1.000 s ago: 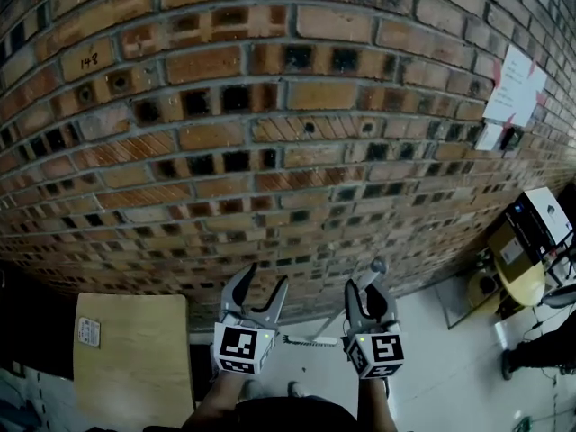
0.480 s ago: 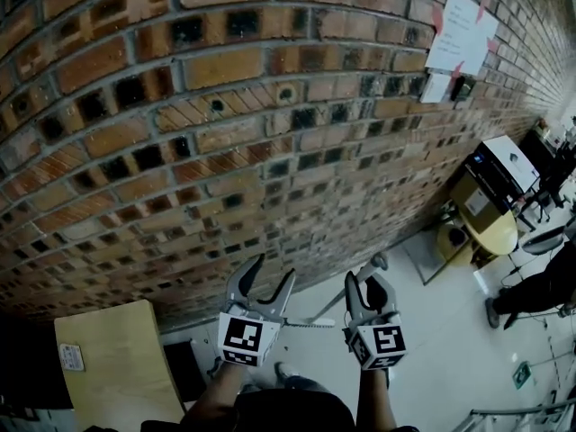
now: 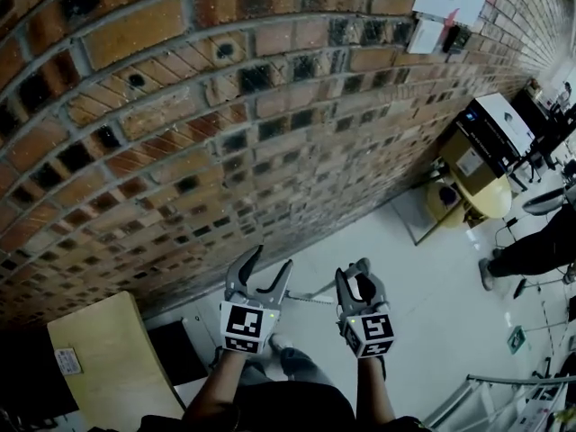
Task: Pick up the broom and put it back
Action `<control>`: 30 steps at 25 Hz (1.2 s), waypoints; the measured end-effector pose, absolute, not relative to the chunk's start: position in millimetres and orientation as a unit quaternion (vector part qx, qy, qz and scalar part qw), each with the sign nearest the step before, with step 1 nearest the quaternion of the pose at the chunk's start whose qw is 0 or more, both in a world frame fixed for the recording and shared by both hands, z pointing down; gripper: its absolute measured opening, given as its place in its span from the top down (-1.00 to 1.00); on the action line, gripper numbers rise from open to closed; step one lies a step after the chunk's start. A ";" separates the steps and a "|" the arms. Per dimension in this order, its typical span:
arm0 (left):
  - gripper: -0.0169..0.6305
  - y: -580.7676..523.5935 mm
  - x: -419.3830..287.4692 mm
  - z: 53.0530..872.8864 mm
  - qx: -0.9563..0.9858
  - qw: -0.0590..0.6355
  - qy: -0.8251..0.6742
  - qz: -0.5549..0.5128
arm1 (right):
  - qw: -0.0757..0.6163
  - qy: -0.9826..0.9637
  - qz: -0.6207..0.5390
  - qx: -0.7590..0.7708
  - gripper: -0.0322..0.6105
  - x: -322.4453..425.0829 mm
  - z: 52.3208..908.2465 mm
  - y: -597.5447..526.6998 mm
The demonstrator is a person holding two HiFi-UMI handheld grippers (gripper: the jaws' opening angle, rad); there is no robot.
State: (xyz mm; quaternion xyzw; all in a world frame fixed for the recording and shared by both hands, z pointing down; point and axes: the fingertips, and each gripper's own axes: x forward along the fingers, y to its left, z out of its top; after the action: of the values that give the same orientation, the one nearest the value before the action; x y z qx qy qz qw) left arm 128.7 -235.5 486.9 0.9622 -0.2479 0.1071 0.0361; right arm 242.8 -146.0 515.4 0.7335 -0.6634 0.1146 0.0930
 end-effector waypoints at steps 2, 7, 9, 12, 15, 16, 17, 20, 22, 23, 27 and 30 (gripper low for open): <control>0.18 -241.8 131.0 507.3 0.958 0.047 -0.255 0.120 | 0.106 -0.667 0.136 0.725 0.56 245.7 542.7 -148.2; 0.19 -256.8 130.5 551.1 0.948 0.067 -0.273 0.150 | 0.144 -0.685 0.184 0.690 0.57 245.9 616.4 -160.5; 0.19 -259.7 127.8 568.0 0.944 0.076 -0.277 0.162 | 0.156 -0.694 0.201 0.673 0.57 242.9 647.2 -165.7; 0.19 -263.5 124.1 592.8 0.939 0.088 -0.281 0.178 | 0.174 -0.700 0.226 0.655 0.57 240.2 693.9 -177.5; 0.19 -264.7 120.0 615.6 0.934 0.097 -0.286 0.193 | 0.190 -0.703 0.249 0.639 0.57 236.0 735.0 -191.9; 0.19 -264.3 118.4 622.5 0.932 0.101 -0.287 0.197 | 0.194 -0.704 0.255 0.633 0.57 234.0 747.0 -196.7; 0.18 -264.1 116.9 628.8 0.930 0.104 -0.288 0.201 | 0.198 -0.706 0.260 0.628 0.57 232.1 758.0 -202.2; 0.19 -264.5 114.2 643.1 0.926 0.116 -0.293 0.207 | 0.188 -0.715 0.260 0.621 0.57 228.9 778.9 -225.1; 0.19 -264.4 112.5 649.0 0.924 0.123 -0.295 0.208 | 0.173 -0.720 0.251 0.623 0.56 229.8 781.8 -245.5; 0.19 -264.5 111.5 651.5 0.924 0.126 -0.296 0.209 | 0.168 -0.722 0.247 0.624 0.56 230.7 782.6 -256.9; 0.19 -266.7 106.9 659.2 0.920 0.131 -0.301 0.213 | 0.156 -0.723 0.247 0.626 0.56 237.8 785.8 -304.8; 0.18 -267.2 101.4 663.5 0.917 0.138 -0.305 0.217 | 0.136 -0.727 0.257 0.622 0.56 243.5 789.3 -332.9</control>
State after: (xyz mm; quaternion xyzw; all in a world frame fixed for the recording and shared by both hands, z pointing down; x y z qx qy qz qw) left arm 101.4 -267.2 663.5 0.9168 -0.3053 0.2175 0.1378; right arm 243.5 -332.9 789.3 0.6221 -0.7269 0.2569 0.1363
